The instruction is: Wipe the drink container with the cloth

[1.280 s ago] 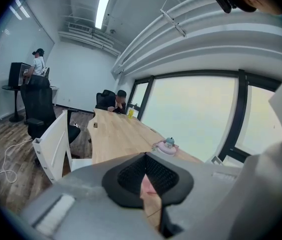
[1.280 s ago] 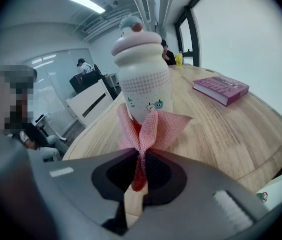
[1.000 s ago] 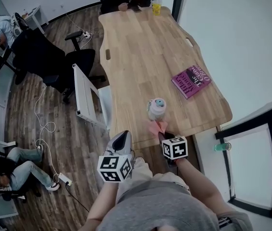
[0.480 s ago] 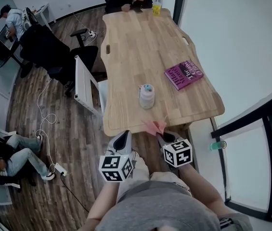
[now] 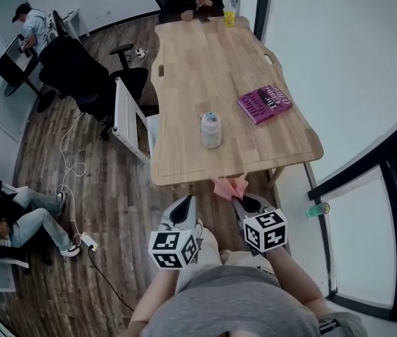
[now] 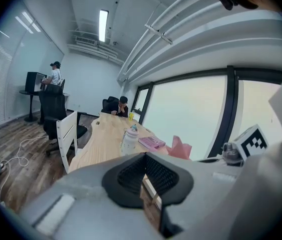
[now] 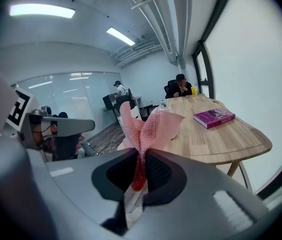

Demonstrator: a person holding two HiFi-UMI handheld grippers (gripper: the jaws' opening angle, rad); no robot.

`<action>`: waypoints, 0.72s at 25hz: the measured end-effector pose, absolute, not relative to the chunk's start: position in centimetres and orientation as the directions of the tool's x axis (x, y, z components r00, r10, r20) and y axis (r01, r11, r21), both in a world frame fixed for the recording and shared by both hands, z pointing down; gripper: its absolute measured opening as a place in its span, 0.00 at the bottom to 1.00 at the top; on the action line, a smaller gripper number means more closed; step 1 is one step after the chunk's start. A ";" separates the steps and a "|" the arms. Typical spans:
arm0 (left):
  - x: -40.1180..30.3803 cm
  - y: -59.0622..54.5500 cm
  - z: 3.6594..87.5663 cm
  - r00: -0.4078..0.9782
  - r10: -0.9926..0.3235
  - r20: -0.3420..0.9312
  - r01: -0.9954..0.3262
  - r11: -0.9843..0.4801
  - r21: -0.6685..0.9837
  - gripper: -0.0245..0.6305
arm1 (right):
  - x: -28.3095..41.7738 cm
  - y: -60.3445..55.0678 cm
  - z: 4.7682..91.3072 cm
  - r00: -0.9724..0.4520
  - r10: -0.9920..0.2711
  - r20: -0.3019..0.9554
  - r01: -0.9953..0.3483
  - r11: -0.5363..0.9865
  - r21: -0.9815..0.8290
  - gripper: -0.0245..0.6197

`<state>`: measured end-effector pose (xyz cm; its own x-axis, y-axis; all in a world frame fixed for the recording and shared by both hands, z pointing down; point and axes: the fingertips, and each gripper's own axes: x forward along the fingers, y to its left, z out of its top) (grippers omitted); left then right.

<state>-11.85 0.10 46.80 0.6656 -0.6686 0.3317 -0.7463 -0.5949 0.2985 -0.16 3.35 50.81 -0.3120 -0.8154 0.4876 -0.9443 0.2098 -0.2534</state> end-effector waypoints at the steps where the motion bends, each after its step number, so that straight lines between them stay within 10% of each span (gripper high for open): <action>1: -11.8 0.6 46.9 0.665 -0.670 0.331 -0.747 -0.594 0.300 0.04 | -0.2 3.8 50.6 -0.314 -0.818 0.482 -0.944 0.213 -0.254 0.08; 18: -11.8 3.4 46.5 0.669 -0.675 0.311 -0.743 -0.598 0.301 0.04 | -0.8 6.4 48.6 -0.323 -0.846 0.425 -0.942 0.245 -0.229 0.07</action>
